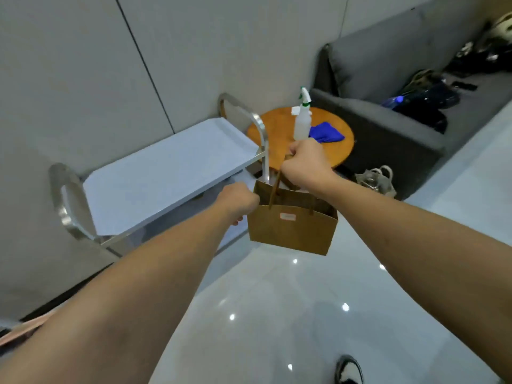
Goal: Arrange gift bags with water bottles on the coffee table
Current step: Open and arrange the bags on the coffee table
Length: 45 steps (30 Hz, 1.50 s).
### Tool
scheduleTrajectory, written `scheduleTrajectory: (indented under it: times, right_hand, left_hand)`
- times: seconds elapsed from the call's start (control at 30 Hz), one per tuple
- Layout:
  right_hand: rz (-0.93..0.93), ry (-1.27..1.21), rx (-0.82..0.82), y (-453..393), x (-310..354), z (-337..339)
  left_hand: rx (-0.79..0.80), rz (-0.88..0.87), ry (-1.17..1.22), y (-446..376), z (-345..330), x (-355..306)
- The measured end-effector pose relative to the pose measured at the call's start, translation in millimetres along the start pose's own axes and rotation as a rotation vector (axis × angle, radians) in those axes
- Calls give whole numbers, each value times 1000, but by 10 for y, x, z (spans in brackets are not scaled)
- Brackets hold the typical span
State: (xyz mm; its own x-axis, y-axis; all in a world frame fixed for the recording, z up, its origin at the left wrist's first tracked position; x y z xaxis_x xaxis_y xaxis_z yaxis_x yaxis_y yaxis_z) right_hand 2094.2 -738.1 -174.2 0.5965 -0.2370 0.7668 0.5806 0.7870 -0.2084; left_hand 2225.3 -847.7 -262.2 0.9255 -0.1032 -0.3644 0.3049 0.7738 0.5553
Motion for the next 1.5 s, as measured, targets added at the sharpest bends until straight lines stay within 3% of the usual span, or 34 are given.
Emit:
scheduleTrajectory:
  times: [0.2,0.43,0.83,1.07,1.27,1.5]
  right_hand:
    - [-165,48,-162,386,-866,1505]
    - [-330,111,-371,1098,-2007,3024]
    - [-748,197,-695,2499,-3612,4910]
    - [-1012,213,-946,3628,-4038,5354]
    - [-1219,269,-1158,4510,-4048,5432]
    - [-1422,349,-1332,5518,-4084,5360]
  left_hand:
    - [-13,-322,-187,712,-795,-1840]
    - [-39,-496,-347,1427,-2108,-3453]
    - [277,-933,-633,2621,-4517,-5216]
    - [440,-1226,-889,3538,-5622,-5670]
    - [554,-1474,-1016,4290,-6322,-5549]
    - [719,-1493,-1166,4883,-7077,-5042]
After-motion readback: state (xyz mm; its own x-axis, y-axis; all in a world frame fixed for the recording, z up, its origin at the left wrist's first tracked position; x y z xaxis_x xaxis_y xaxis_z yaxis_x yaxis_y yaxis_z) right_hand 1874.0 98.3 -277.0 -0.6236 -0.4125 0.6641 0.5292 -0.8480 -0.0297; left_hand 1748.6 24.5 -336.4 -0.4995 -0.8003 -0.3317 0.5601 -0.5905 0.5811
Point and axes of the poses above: each hand's wrist, its own y-axis away from the middle knuckle, its own z-axis out of the back of the hand, x = y × z, the point moved 8 cm from there along -y, towards the middle knuckle, and after that the axes turned 14 degrees about z, right-handed, at the moved point
